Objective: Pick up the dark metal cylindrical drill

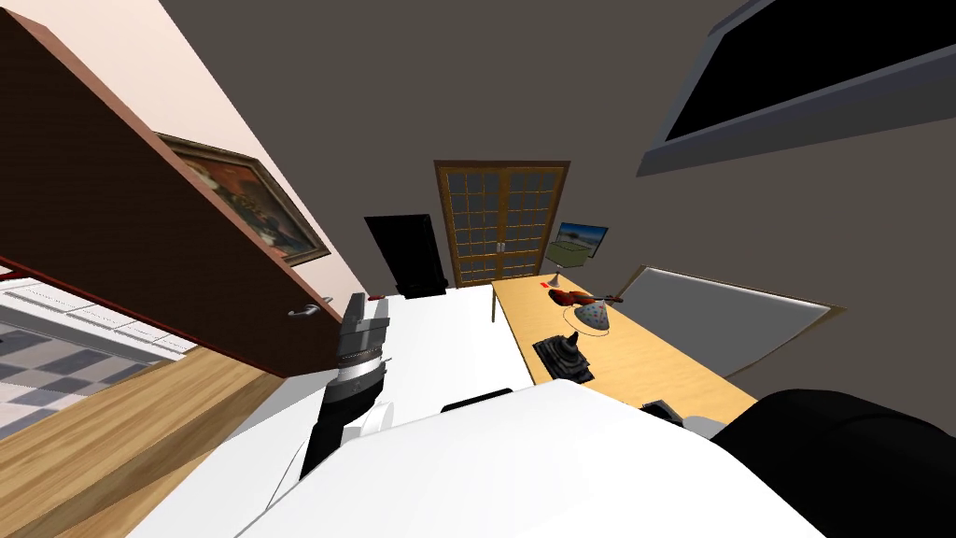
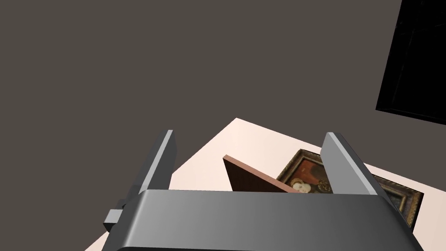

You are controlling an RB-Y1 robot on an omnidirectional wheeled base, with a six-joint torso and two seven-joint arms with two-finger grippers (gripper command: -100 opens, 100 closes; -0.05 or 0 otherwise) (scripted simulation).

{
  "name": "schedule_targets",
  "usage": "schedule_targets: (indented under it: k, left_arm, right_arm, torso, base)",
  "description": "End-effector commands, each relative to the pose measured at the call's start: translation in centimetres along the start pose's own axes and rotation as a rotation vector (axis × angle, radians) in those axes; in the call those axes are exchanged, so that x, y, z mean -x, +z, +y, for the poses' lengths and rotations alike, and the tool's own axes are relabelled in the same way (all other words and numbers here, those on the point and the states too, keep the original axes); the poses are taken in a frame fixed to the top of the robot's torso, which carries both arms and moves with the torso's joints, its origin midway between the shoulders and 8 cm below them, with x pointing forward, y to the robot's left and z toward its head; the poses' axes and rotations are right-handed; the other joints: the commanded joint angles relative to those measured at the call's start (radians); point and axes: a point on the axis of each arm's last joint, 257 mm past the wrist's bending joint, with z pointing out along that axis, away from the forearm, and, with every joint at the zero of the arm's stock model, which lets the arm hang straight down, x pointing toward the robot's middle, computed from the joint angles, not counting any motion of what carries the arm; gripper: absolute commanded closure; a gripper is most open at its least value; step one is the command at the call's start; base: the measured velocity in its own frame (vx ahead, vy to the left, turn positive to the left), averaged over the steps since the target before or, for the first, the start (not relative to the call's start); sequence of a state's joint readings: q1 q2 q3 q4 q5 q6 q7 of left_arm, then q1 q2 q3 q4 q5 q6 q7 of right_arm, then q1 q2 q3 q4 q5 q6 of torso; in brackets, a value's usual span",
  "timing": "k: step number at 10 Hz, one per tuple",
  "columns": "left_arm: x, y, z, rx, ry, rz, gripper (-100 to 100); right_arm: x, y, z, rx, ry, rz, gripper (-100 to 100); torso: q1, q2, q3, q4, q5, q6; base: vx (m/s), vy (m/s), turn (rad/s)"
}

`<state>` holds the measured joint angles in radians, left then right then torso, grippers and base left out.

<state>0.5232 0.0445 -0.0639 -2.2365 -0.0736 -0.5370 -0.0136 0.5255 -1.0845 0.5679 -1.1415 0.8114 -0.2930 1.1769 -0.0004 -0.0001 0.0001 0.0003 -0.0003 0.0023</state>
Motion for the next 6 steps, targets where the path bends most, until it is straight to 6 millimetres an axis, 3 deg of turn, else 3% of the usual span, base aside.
schedule_targets:
  k: [1,6]
  left_arm:
    - [0.0,0.0,0.0,0.000,0.000,0.000,0]
    - [0.0,0.0,0.0,0.000,0.000,0.000,0]
  right_arm:
    - [-0.6,-0.3,-0.4,0.001,-0.014,-0.004,100]
    - [-2.3,-1.3,-1.5,0.004,-0.060,-0.018,100]
  torso:
    - [0.000,0.000,0.000,0.000,0.000,0.000]
    - [0.004,-0.002,-0.001,0.000,0.001,0.000]
  base:
    - [0.030,0.026,-0.119]
    - [0.038,0.049,-0.111]
